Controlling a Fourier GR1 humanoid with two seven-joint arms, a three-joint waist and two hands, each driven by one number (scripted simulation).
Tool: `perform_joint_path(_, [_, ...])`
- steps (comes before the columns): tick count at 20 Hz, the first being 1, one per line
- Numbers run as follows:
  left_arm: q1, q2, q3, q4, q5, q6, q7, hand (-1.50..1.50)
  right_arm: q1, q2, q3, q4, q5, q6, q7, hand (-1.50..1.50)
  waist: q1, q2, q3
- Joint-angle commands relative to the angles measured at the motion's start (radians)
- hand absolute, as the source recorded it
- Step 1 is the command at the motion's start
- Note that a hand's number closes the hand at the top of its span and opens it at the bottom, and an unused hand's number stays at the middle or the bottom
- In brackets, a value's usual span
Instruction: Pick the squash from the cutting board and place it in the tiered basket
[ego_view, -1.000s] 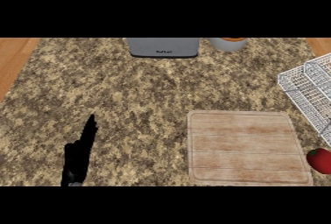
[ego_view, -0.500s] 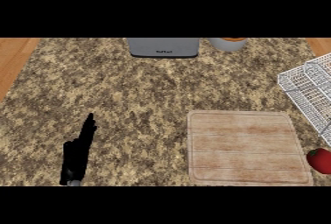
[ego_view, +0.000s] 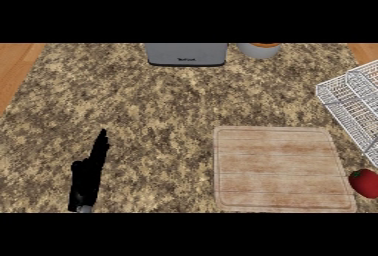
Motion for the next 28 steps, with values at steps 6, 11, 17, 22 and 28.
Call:
perform_joint_path(6, [-0.016, 0.018, 0.019, -0.001, -0.007, -0.017, 0.024, 0.0, -0.054, 0.01, -0.123, 0.015, -0.151, -0.144, -0.169, -1.5, -0.006, 0.001, 0.002])
perform_joint_path(11, [-0.052, 0.019, 0.053, -0.001, -0.001, 0.01, 0.06, 0.0, 0.064, -0.055, -0.213, -0.097, -0.123, -0.277, -0.146, -1.5, -0.035, -0.003, 0.001])
perform_joint_path(17, [0.043, 0.023, 0.041, -0.041, 0.0, -0.004, 0.015, 0.0, 0.288, -0.114, -0.374, -0.309, -0.179, -0.23, 0.001, -1.5, -0.051, -0.011, 0.0])
perform_joint_path(22, [0.067, 0.008, 0.049, -0.053, 0.017, 0.0, 0.016, 0.0, 0.53, -0.061, -0.547, -0.581, -0.295, -0.062, 0.095, -1.5, -0.083, -0.018, 0.0])
perform_joint_path(28, [0.11, -0.002, 0.044, -0.057, 0.001, 0.02, -0.001, 0.0, 0.8, 0.019, -0.838, -0.723, -0.512, 0.205, 0.055, -1.5, -0.1, -0.02, 0.001])
